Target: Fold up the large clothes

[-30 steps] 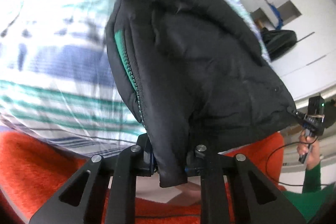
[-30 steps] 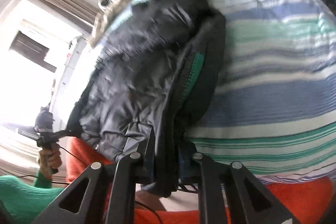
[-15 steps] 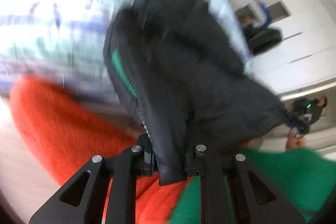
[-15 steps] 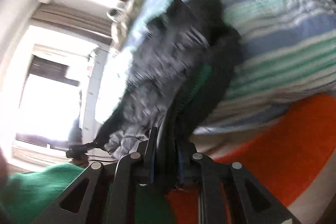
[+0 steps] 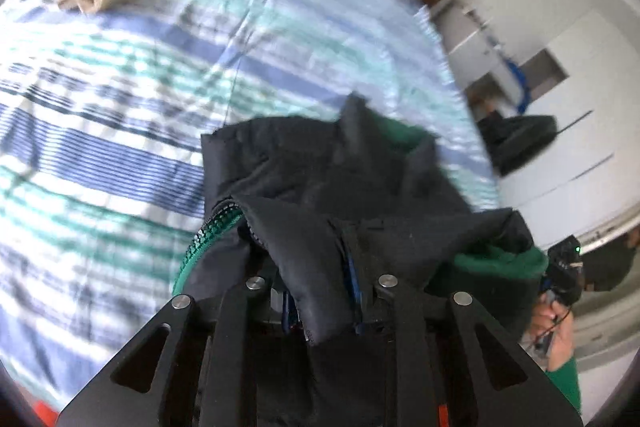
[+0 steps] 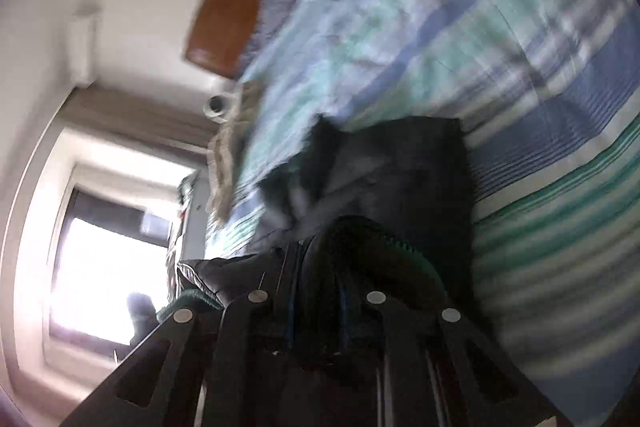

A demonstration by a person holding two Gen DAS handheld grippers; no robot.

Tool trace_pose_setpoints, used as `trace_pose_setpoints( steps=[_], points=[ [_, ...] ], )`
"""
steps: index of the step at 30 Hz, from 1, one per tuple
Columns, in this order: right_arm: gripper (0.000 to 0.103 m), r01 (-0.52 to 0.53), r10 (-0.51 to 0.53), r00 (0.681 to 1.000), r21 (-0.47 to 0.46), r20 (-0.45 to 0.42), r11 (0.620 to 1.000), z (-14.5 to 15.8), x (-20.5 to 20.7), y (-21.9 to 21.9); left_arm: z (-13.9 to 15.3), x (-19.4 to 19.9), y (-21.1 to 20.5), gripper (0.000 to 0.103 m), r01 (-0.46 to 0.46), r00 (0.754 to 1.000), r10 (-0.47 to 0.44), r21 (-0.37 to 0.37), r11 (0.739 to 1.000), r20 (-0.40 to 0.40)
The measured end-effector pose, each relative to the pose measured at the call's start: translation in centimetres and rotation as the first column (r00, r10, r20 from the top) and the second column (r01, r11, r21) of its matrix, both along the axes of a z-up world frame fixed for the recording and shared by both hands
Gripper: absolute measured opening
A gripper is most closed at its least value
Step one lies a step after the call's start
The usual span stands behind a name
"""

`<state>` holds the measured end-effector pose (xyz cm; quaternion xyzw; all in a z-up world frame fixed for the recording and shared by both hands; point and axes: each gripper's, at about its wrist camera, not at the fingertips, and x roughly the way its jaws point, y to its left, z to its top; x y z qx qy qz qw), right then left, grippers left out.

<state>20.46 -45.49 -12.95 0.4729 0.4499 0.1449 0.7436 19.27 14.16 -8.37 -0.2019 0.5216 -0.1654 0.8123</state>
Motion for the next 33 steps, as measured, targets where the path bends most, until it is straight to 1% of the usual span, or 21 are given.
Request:
trace_pose_setpoints(
  steps=[2, 3, 5, 6, 7, 8, 9, 10, 11, 13, 15, 18, 20, 21, 22, 23, 24, 25, 28, 31, 33],
  points=[
    [0.019, 0.053, -0.051, 0.998, 0.067, -0.034, 0.996, -2.3, 0.5, -0.1, -1.3, 1.0, -0.7, 0.027, -0.006, 0.998, 0.005, -0.012, 1.000, -0.063],
    [0.022, 0.071, -0.067, 0.997, 0.101, -0.043, 0.992, -2.8, 0.4, -0.1, -1.4, 1.1, -0.6, 0.030, -0.002, 0.997, 0.001, -0.020, 1.000, -0.080],
    [0.033, 0.083, -0.078, 0.996, 0.141, -0.041, 0.987, -2.7, 0.1, -0.2, 0.2, 0.2, -0.6, 0.039, 0.027, 0.996, -0.030, -0.034, 0.999, -0.082],
    [0.049, 0.077, -0.073, 0.997, 0.161, -0.028, 0.984, -2.2, 0.1, -0.3, 1.2, 0.0, -0.6, 0.044, 0.051, 0.996, -0.054, -0.048, 0.998, -0.075],
    [0.075, 0.069, -0.068, 0.998, 0.173, -0.014, 0.982, -1.6, 0.2, -0.4, 2.0, -0.1, -0.5, 0.051, 0.068, 0.995, -0.072, -0.064, 0.996, -0.065],
    [0.089, 0.061, -0.063, 0.998, 0.176, 0.009, 0.982, -0.9, 0.4, -0.6, 3.1, -0.5, -0.1, 0.055, 0.090, 0.994, -0.095, -0.098, 0.991, -0.045],
    [0.103, 0.059, -0.065, 0.997, 0.161, 0.030, 0.985, 0.1, 0.4, -0.8, 3.7, -0.4, -0.2, 0.072, 0.102, 0.994, -0.106, -0.121, 0.987, -0.030],
    [0.103, 0.058, -0.067, 0.996, 0.135, 0.059, 0.989, 1.1, 0.5, -1.1, 4.6, -0.9, 0.3, 0.093, 0.113, 0.994, -0.113, -0.139, 0.984, 0.010],
    [0.103, 0.045, -0.053, 0.995, 0.098, 0.082, 0.994, 2.1, 0.5, -1.2, 5.0, -0.4, 0.5, 0.101, 0.106, 0.994, -0.101, -0.125, 0.986, 0.049],
    [0.103, 0.009, -0.003, 0.996, -0.061, 0.087, 0.998, 3.5, 1.2, -1.1, 5.6, -0.6, 0.8, 0.102, 0.094, 0.989, -0.087, -0.056, 0.994, 0.118],
    [0.103, -0.057, 0.072, 0.996, -0.257, 0.050, 0.965, 3.8, 2.5, 0.3, 4.3, -0.2, 1.1, 0.102, 0.099, 0.990, -0.100, 0.013, 0.995, 0.103],
    [0.103, -0.174, 0.193, 0.981, -0.409, 0.005, 0.896, 2.9, 4.2, 3.2, 0.1, 0.9, 1.0, 0.102, 0.115, 0.993, -0.116, 0.061, 0.992, 0.011],
    [0.103, -0.244, 0.258, 0.966, -0.461, -0.033, 0.853, 1.5, 5.2, 5.1, -2.6, 1.5, 0.3, 0.102, 0.130, 0.990, -0.126, 0.074, 0.989, -0.058],
    [0.103, -0.287, 0.295, 0.954, -0.470, -0.058, 0.835, 0.7, 5.8, 6.3, -3.3, 1.8, -0.1, 0.098, 0.138, 0.988, -0.131, 0.086, 0.987, -0.081],
    [0.088, -0.310, 0.313, 0.946, -0.512, -0.084, 0.801, 0.2, 6.2, 7.3, -4.0, 1.8, -0.5, 0.070, 0.140, 0.987, -0.130, 0.115, 0.983, -0.092],
    [0.070, -0.320, 0.323, 0.941, -0.574, -0.101, 0.754, 0.6, 6.0, 8.2, -4.3, 1.6, -0.9, 0.056, 0.138, 0.988, -0.125, 0.145, 0.980, -0.093],
    [0.034, -0.310, 0.325, 0.941, -0.638, -0.098, 0.705, 1.6, 5.5, 9.0, -3.9, 1.4, -1.0, 0.030, 0.126, 0.990, -0.114, 0.146, 0.981, -0.088],
    [0.022, -0.292, 0.322, 0.943, -0.671, -0.084, 0.681, 2.6, 5.2, 9.2, -3.1, 1.0, -0.9, 0.018, 0.102, 0.994, -0.093, 0.152, 0.983, -0.063],
    [0.017, -0.189, 0.315, 0.949, -0.760, 0.023, 0.622, 7.2, 4.1, 9.4, 1.4, 0.0, -0.5, 0.015, 0.053, 0.995, -0.063, 0.125, 0.991, 0.077],
    [0.016, -0.059, 0.265, 0.954, -0.786, 0.136, 0.616, 11.2, 5.0, 8.9, 5.0, 0.8, -1.1, 0.015, -0.019, 0.977, -0.011, 0.139, 0.990, 0.212],
    [0.016, 0.021, 0.203, 0.961, -0.779, 0.189, 0.626, 12.3, 6.6, 8.5, 5.8, 2.0, -1.9, 0.015, -0.086, 0.961, 0.035, 0.177, 0.980, 0.276]
  ],
)
